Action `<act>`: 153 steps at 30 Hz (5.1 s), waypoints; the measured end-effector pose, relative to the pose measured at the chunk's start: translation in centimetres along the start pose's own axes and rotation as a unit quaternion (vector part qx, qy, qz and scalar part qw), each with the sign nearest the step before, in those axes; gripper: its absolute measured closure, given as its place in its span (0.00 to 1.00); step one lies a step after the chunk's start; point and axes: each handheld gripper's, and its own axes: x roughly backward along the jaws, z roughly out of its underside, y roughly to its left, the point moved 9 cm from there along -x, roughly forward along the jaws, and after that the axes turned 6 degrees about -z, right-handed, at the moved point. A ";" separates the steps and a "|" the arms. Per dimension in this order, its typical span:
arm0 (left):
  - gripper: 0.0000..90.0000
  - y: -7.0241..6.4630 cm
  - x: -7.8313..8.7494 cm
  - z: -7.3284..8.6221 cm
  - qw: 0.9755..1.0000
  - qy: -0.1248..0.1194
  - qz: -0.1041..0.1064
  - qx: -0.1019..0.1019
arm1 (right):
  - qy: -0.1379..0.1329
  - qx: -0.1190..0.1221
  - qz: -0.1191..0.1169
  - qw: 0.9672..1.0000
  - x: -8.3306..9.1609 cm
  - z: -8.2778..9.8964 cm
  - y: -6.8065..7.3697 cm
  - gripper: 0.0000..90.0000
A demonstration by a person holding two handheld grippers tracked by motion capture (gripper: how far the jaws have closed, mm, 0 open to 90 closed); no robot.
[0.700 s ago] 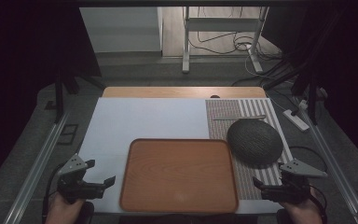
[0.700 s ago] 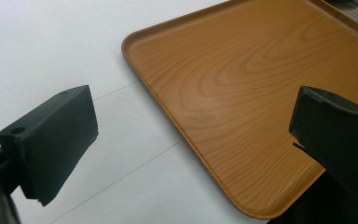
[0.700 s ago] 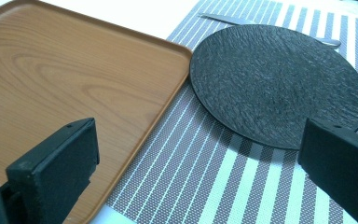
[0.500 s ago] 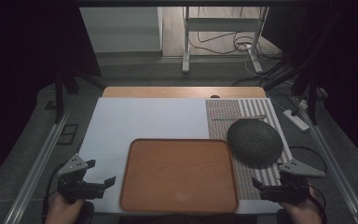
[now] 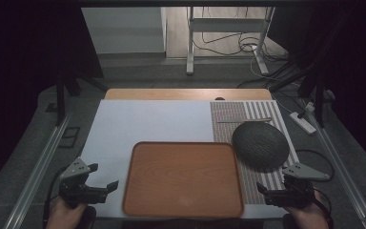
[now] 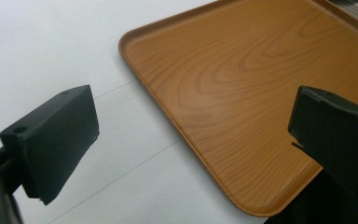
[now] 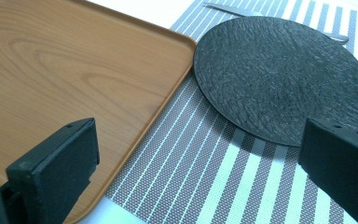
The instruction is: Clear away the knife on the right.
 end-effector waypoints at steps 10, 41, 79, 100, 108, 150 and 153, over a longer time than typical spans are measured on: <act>0.02 0.0 0.0 0.0 1.000 0.002 -0.001 0.000 | 0.005 0.009 0.004 1.000 -0.1 0.0 0.1 0.00; 0.02 0.1 -0.1 0.0 1.000 0.005 -0.001 0.006 | -0.013 0.044 0.019 0.999 -1.3 -1.6 -0.5 0.00; 0.03 0.1 -0.2 0.1 1.000 0.006 0.003 0.008 | 0.007 0.036 -0.008 0.999 -6.6 -3.8 -3.3 0.00; 0.03 0.2 -0.2 0.1 1.000 0.006 0.003 0.009 | 0.012 0.038 0.000 0.999 -9.1 -4.9 -5.5 0.00; 0.03 0.2 -0.2 0.1 1.000 0.006 0.002 0.010 | 0.031 0.018 -0.005 0.999 -10.0 -5.0 -6.0 0.00; 0.03 0.2 -0.2 0.1 1.000 0.007 0.002 0.010 | 0.090 -0.022 0.048 0.995 -15.1 -6.0 -12.1 0.00; 0.03 0.2 -0.2 0.1 1.000 0.007 0.002 0.010 | 0.093 -0.026 0.052 0.994 -15.5 -6.1 -12.6 0.00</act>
